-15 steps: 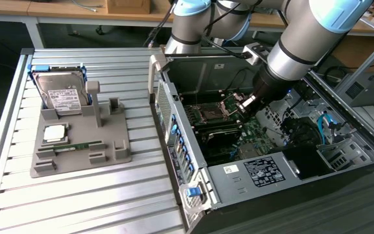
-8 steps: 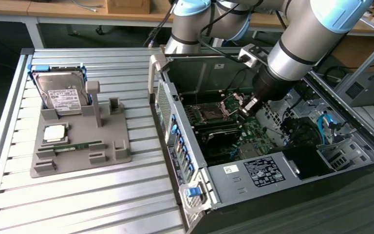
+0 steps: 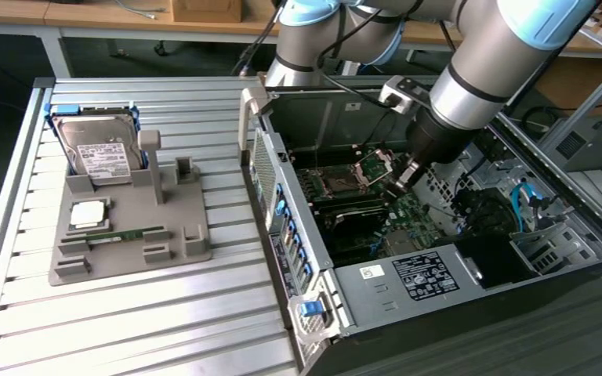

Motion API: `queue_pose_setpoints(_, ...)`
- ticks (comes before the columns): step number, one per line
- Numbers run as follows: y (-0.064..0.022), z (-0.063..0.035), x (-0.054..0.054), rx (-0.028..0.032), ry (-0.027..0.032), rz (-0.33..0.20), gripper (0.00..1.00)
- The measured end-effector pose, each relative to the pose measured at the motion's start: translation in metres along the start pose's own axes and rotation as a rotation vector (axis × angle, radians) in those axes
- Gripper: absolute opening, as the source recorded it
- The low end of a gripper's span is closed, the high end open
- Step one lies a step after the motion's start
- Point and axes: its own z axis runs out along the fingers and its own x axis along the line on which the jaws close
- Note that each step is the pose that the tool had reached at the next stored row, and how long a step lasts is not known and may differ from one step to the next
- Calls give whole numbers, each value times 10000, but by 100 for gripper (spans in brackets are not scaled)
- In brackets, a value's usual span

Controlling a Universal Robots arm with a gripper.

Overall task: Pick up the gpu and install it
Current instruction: 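Press down on the gpu until it lock into place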

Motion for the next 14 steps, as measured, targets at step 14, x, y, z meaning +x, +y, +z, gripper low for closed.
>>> queue_pose_setpoints(14,-1,16,0,678,725,-2130,10)
